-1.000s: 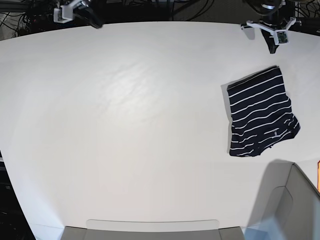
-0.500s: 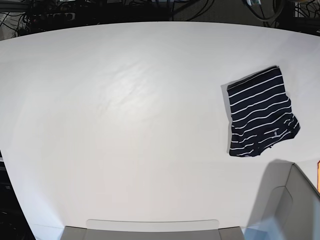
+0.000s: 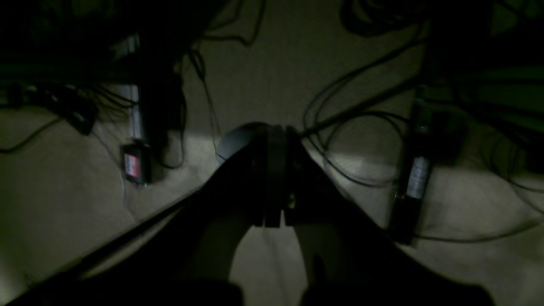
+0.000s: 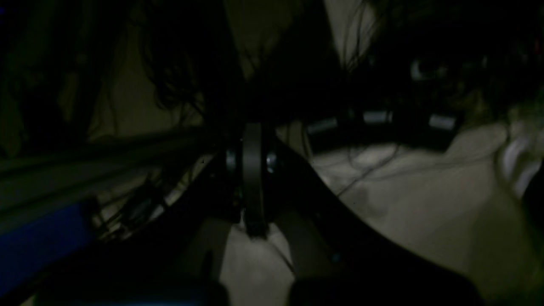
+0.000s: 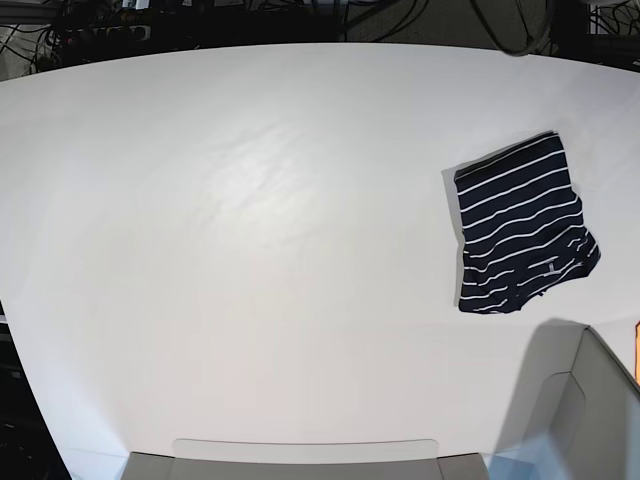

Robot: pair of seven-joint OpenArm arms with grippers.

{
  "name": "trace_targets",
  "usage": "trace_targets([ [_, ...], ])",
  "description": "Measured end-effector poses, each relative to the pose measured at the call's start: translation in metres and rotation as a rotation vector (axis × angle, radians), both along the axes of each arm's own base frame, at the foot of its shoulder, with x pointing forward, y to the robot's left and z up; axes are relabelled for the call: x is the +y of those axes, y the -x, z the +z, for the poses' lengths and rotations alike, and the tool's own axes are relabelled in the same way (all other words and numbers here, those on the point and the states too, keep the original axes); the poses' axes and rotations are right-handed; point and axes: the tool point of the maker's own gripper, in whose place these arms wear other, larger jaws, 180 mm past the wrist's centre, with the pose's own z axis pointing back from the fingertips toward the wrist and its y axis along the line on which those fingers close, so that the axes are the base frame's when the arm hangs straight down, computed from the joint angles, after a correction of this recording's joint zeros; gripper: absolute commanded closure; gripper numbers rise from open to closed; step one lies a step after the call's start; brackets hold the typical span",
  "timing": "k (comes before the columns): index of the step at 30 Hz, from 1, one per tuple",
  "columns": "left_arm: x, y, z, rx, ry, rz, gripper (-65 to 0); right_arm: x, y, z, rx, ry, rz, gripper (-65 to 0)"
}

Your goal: Fold the T-shirt properly

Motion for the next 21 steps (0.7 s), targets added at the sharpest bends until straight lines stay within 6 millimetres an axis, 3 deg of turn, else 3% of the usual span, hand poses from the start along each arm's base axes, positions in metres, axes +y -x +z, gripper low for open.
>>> trace_targets([
  [4, -0.004, 0.016, -0.006, 0.056, -0.04, -0.038, 0.0, -0.018, 0.0, -0.019, 0.031, -0.006, -0.056, 0.0],
  [7, -0.017, -0.032, -0.014, -0.041, -0.023, -0.049, 0.0, -0.034, -0.008, -0.027, 0.045, -0.016, -0.068, 0.0],
  [9, -0.021, -0.045, -0.019, -0.033, -0.011, -0.029, 0.0, -0.037, -0.01, -0.031, 0.053, -0.037, -0.072, 0.0],
  [12, -0.016, -0.064, -0.027, -0.006, -0.011, 0.001, 0.0, -0.024, 0.0, -0.043, 0.145, -0.057, 0.029, 0.0],
  [16, -0.015, -0.087, -0.034, 0.032, -0.002, 0.038, 0.0, -0.044, 0.016, -0.06, 0.311, 0.209, 0.18, 0.0],
  [17, -0.014, -0.092, -0.035, 0.039, -0.002, 0.045, 0.0, -0.06, 0.016, -0.06, 0.349, 0.314, 0.224, 0.0],
  [19, -0.012, -0.091, -0.036, 0.052, -0.005, 0.053, 0.0, -0.086, 0.008, -0.055, 0.38, 0.467, 0.279, 0.0],
  [21, -0.012, -0.087, -0.036, 0.061, -0.004, 0.055, 0.0, -0.1, -0.005, -0.05, 0.376, 0.567, 0.327, 0.0],
])
